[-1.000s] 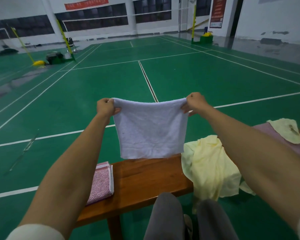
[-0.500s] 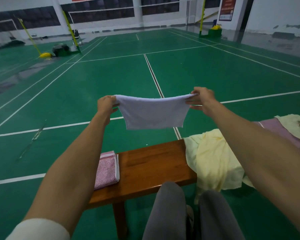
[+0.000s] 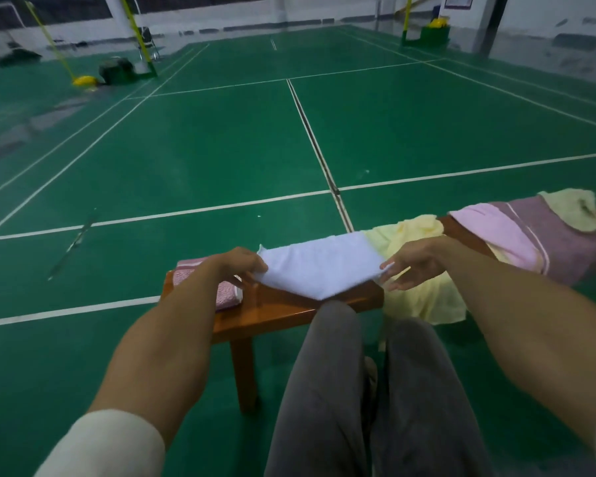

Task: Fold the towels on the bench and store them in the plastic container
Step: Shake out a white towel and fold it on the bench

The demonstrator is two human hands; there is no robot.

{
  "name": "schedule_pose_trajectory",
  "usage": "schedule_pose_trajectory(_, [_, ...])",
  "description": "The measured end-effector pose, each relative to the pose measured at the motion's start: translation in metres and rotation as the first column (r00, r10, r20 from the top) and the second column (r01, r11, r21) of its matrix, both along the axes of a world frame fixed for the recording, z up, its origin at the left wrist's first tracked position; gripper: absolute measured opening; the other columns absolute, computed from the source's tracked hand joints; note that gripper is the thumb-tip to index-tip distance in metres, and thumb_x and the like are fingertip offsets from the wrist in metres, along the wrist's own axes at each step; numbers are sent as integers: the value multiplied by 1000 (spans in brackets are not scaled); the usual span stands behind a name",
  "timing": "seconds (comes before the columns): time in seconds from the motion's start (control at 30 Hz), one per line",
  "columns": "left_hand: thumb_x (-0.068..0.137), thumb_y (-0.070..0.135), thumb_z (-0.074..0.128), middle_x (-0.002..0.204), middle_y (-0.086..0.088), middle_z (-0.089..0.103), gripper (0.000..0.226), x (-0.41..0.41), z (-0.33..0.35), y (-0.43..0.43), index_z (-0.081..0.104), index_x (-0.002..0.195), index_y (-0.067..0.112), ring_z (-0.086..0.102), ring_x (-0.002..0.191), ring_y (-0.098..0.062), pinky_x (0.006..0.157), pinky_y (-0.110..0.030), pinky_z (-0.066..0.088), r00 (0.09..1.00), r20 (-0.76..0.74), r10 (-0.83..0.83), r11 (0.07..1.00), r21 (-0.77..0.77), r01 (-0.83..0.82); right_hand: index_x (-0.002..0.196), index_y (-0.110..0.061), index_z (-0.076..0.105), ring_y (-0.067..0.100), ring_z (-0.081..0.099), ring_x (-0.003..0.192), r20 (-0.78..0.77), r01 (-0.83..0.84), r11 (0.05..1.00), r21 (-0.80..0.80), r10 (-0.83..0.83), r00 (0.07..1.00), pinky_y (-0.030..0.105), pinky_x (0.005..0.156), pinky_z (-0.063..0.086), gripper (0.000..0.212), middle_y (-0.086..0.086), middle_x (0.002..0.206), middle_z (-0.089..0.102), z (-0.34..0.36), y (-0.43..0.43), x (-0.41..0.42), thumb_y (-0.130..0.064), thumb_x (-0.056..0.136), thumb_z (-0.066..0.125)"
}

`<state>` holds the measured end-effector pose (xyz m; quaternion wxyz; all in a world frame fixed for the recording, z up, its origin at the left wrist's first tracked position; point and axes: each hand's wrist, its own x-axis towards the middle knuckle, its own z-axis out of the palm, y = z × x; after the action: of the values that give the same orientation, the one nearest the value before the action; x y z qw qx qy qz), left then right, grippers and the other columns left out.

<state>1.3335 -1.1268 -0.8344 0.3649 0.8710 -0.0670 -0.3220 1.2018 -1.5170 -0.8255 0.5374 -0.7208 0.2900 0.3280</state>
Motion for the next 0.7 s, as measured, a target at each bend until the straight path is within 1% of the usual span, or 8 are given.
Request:
schedule_pose_trajectory(0.13, [90,20,72,101,-12,72,31,-7,3,6,67,115,3,73,81,-26,79,-41,60,995,-78,-63,996,51,67,124,-6,61,23,76,87,-32,-141,972,-188,138,990,31,66,61,27,12,106,77,0,4,-10,0,98,62])
schedule_pose_trajectory(0.2, [90,21,73,109,-16,71,33,-7,6,10,67,117,3,73,84,-27,78,-38,60,984,-155,-92,990,93,107,122,-7,61,23,76,91,-61,-210,950,-233,201,978,31,74,61,26,12,106,77,4,3,-13,-1,97,64])
schedule_pose_trajectory(0.3, [92,23,73,127,-17,67,35,-9,5,18,66,122,6,75,96,-27,91,-41,59,952,-290,-95,977,156,145,124,-8,62,24,75,100,-162,-327,906,-270,292,943,33,86,58,30,11,107,77,12,0,-18,-1,95,67])
schedule_pose_trajectory(0.37, [92,24,75,128,-16,65,37,-11,5,21,64,123,7,75,97,-26,91,-40,60,940,-329,-86,977,156,144,124,-7,62,24,76,96,-227,-388,881,-272,333,915,31,84,58,30,11,108,77,15,0,-22,1,95,65])
schedule_pose_trajectory(0.47, [92,26,75,123,-13,63,40,-9,3,19,61,124,7,74,92,-24,82,-35,60,929,-360,-88,978,144,149,126,-5,61,25,76,95,-280,-425,874,-238,357,891,30,78,59,29,15,108,76,17,2,-24,3,98,59])
schedule_pose_trajectory(0.57, [95,26,71,110,-14,64,35,0,2,13,62,121,4,70,83,-22,71,-31,58,952,-284,-112,978,141,157,121,-4,67,29,76,92,-189,-369,892,-262,328,926,34,75,62,26,18,105,76,18,0,-15,4,97,59])
schedule_pose_trajectory(0.63, [96,24,67,99,-13,66,29,8,0,8,66,116,3,67,76,-22,67,-30,56,985,-138,-99,985,130,117,106,-8,76,31,75,96,-33,-277,890,-362,285,958,35,70,62,19,17,104,75,17,-6,-3,3,93,67])
schedule_pose_trajectory(0.7, [97,21,67,95,-13,68,23,18,-8,3,71,111,3,65,75,-24,65,-30,54,1000,21,-21,995,95,19,93,-11,80,28,71,93,154,-149,876,-459,244,957,34,66,61,12,13,100,73,13,-11,12,-1,89,73])
